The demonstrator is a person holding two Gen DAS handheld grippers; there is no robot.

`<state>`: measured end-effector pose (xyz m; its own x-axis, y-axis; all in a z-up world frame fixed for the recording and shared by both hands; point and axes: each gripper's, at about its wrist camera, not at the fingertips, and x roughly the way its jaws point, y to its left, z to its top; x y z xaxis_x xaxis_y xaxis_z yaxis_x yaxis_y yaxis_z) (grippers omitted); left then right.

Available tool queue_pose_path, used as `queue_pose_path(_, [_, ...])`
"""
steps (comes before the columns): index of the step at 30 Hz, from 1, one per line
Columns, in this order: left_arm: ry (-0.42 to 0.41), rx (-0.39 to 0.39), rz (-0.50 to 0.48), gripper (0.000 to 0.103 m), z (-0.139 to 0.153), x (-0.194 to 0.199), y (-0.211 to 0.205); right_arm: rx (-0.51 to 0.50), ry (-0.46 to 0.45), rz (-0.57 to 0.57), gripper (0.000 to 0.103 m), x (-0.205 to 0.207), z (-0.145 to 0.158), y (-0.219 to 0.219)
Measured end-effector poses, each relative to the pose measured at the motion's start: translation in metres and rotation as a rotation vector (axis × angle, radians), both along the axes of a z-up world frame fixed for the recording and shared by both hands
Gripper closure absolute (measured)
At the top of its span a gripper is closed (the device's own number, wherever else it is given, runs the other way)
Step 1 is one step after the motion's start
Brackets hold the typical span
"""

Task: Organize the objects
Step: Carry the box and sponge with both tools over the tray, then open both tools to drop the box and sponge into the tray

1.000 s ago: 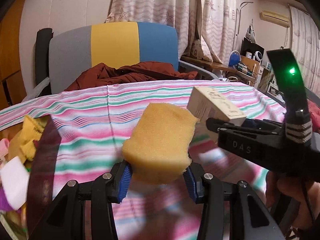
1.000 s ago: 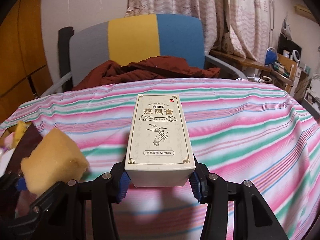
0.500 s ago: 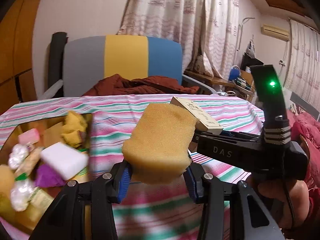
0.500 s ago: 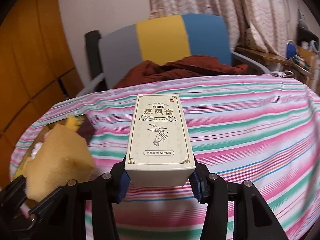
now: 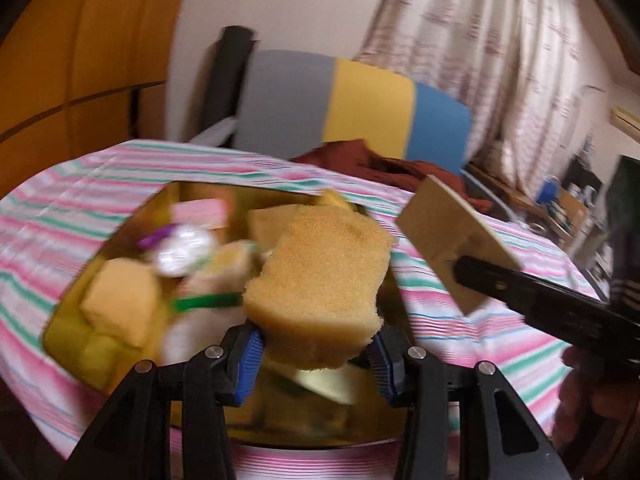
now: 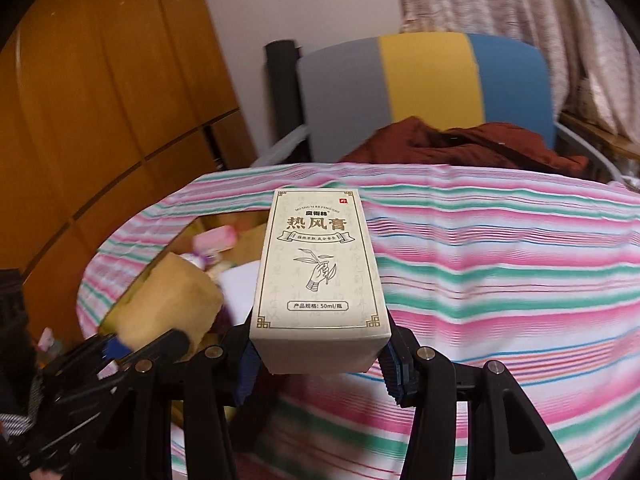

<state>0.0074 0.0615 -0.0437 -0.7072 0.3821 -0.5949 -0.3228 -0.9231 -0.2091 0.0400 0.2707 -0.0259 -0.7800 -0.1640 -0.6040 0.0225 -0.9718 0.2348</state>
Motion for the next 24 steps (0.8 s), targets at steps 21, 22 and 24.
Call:
queue_pose_path(21, [-0.067, -0.037, 0.19, 0.04, -0.017, -0.016, -0.081, -0.028, -0.012, 0.142, 0.03, -0.055, -0.003, -0.094])
queue_pose_path(22, [-0.05, -0.028, 0.194, 0.04, -0.014, -0.014, -0.084, -0.019, -0.001, 0.14, 0.03, -0.05, -0.002, -0.093])
queue_pose_path(24, [-0.017, 0.01, 0.196, 0.04, -0.008, -0.01, -0.09, -0.02, 0.006, 0.139, 0.031, -0.046, -0.001, -0.091])
